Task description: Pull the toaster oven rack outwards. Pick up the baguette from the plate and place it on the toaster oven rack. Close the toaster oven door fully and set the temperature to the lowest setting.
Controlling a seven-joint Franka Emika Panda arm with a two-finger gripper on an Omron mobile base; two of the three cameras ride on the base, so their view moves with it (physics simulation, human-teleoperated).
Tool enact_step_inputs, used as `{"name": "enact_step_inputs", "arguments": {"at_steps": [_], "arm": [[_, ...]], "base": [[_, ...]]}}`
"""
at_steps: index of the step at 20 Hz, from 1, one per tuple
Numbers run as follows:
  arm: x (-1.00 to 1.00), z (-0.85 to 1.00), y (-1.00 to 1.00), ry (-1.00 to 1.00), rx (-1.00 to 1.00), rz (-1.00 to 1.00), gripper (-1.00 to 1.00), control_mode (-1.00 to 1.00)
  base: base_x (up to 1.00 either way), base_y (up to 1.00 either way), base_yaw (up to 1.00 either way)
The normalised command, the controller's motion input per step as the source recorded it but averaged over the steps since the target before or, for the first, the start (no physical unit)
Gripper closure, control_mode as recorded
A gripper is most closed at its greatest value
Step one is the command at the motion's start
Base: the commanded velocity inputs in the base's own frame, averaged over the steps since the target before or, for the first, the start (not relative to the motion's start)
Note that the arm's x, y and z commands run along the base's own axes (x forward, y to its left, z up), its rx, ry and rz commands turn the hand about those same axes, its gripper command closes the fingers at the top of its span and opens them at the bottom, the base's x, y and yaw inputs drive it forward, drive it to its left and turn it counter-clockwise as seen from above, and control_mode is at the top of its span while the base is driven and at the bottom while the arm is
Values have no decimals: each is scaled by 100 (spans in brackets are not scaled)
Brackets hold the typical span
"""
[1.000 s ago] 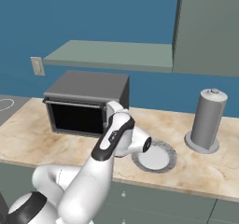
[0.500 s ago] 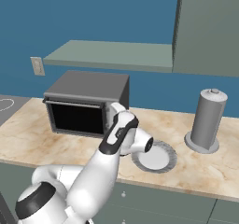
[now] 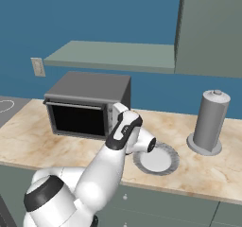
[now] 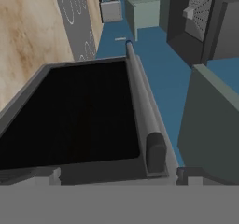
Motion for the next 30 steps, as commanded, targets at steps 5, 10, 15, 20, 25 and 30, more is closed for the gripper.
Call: {"name": "enact_step_inputs", "arguments": {"at_steps": [5,10,15,20,25,30], "arm": [[18,-17,0,0,0,0,-100,-100],[20,-14,0,0,0,0,-100,-100],[20,-14,-5,0,0,0,-100,-100],[19,-13,-16,0,0,0,-100,-100],[18,-9,-9,0,0,0,-100,-100],[18,-14,-4,0,0,0,-100,-100]], "base": [[0,0,0],[0,0,0],[0,0,0],[0,0,0],[0,0,0],[0,0,0]]}}
